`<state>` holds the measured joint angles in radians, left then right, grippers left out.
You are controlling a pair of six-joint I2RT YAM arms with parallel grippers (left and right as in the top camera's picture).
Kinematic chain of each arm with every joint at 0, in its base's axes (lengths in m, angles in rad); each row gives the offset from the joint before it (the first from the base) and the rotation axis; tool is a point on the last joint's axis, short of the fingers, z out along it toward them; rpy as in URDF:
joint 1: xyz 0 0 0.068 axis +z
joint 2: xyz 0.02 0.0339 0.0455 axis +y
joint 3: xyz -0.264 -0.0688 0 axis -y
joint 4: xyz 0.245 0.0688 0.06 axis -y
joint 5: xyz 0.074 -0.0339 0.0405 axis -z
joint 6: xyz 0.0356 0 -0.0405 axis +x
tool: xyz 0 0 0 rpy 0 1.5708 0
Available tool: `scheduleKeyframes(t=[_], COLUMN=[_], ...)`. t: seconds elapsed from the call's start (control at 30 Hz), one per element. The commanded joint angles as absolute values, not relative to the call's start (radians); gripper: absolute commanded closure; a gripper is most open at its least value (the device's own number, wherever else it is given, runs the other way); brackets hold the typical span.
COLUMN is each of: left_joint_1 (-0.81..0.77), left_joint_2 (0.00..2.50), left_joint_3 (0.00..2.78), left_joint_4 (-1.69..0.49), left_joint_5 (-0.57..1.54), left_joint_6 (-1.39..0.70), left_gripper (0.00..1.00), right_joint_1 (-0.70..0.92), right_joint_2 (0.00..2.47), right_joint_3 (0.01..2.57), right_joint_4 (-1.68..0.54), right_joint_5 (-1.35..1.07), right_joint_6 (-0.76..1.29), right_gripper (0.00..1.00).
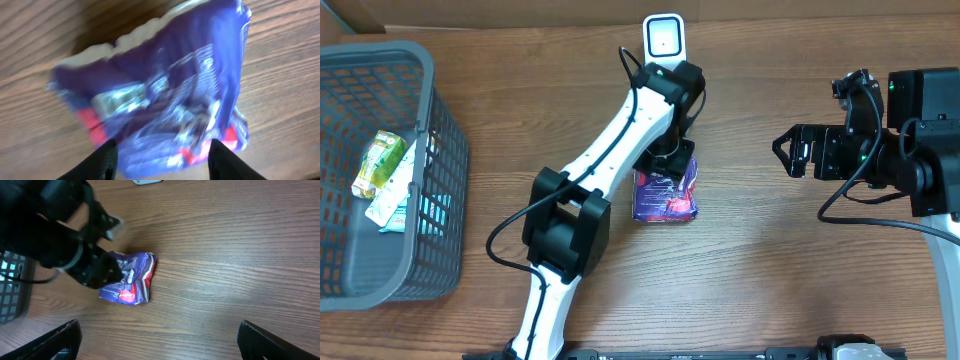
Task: Scan the item barcode
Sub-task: 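Carry the purple bag to table center and release it, then reach the left gripper into the basket and grasp the mint-green wipes pack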
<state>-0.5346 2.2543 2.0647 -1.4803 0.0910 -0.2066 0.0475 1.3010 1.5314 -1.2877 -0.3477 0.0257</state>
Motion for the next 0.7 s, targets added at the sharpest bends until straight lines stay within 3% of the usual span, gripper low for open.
scheduleKeyframes(t=[0.0,0.2,0.23,0.27,0.3,0.33,0.67], left_joint_1=[-0.480,-0.309,-0.265,-0.222,-0.167,-0.115,0.441], left_joint_2=[2.191,2.054,2.025,1.998,1.966,1.934,1.797], left_joint_3=[2.259,2.611,2.651,2.679,2.700,2.703,2.624], left_joint_4=[-1.547,-1.667,-1.678,-1.687,-1.690,-1.690,-1.690], left_joint_5=[0.019,-0.011,-0.011,-0.011,-0.011,-0.010,0.026], left_joint_6=[-0.207,-0.210,-0.210,-0.210,-0.210,-0.211,-0.319], left_gripper=[0.48,0.43,0.36,0.19,0.08,0.05,0.03], right_joint_1=[0.051,0.051,0.051,0.051,0.051,0.051,0.051], right_joint_2=[1.298,1.298,1.298,1.298,1.298,1.298,1.298], right_joint_3=[1.552,1.552,1.552,1.552,1.552,1.552,1.552], right_joint_4=[-1.290,-1.289,-1.289,-1.289,-1.289,-1.289,-1.293], right_joint_5=[-0.338,-0.338,-0.338,-0.338,-0.338,-0.338,-0.342], right_joint_6=[0.027,0.027,0.027,0.027,0.027,0.027,0.027], right_gripper=[0.00,0.00,0.00,0.00,0.00,0.00,0.00])
